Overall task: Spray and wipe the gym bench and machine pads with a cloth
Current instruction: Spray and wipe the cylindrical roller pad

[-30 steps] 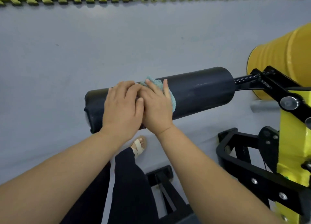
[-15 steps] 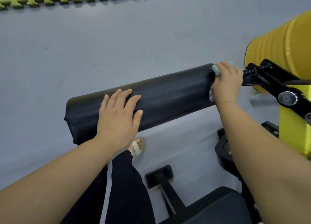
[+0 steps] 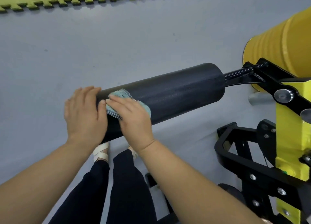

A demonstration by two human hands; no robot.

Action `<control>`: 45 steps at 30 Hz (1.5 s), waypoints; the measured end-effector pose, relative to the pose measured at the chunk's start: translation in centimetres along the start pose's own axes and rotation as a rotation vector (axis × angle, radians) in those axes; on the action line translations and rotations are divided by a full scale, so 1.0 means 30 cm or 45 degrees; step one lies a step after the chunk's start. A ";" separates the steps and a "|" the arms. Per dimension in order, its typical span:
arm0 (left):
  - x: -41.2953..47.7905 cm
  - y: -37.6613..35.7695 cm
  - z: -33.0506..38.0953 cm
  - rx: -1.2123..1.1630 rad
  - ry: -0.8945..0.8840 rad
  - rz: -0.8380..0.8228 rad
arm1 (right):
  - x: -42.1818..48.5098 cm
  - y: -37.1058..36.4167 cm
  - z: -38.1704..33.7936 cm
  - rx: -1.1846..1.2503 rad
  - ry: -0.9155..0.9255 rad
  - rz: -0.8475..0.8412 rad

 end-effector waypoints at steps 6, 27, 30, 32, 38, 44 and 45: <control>-0.021 0.039 -0.204 -0.271 0.377 -0.158 | -0.001 0.299 0.274 -0.351 -0.365 0.271; -0.018 0.078 -0.341 -1.223 0.759 -0.465 | 0.152 -0.069 -0.131 0.247 -0.421 0.068; -0.022 0.091 -0.295 -1.031 0.662 -0.493 | 0.132 -0.025 0.017 0.047 -0.552 -0.002; -0.027 0.086 -0.274 -1.024 0.654 -0.528 | 0.103 -0.073 0.011 -0.133 -0.550 -0.139; -0.044 0.095 -0.251 -1.063 0.576 -0.546 | 0.052 -0.237 -0.224 0.062 -0.357 -0.295; -0.082 0.132 -0.340 -1.200 0.713 -0.425 | 0.032 -0.200 -0.208 0.717 -0.928 -0.081; -0.093 0.174 -0.326 -1.131 0.579 -0.323 | 0.023 -0.197 -0.193 0.739 -1.032 0.010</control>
Point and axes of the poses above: each hand's wrist, its own x-axis towards the middle knuckle, its own y-axis out of the back of the hand, z = x × y, the point moved 10 cm from there along x, towards the middle knuckle, and after that the axes turned 13 degrees about y, right-handed, at the moved point
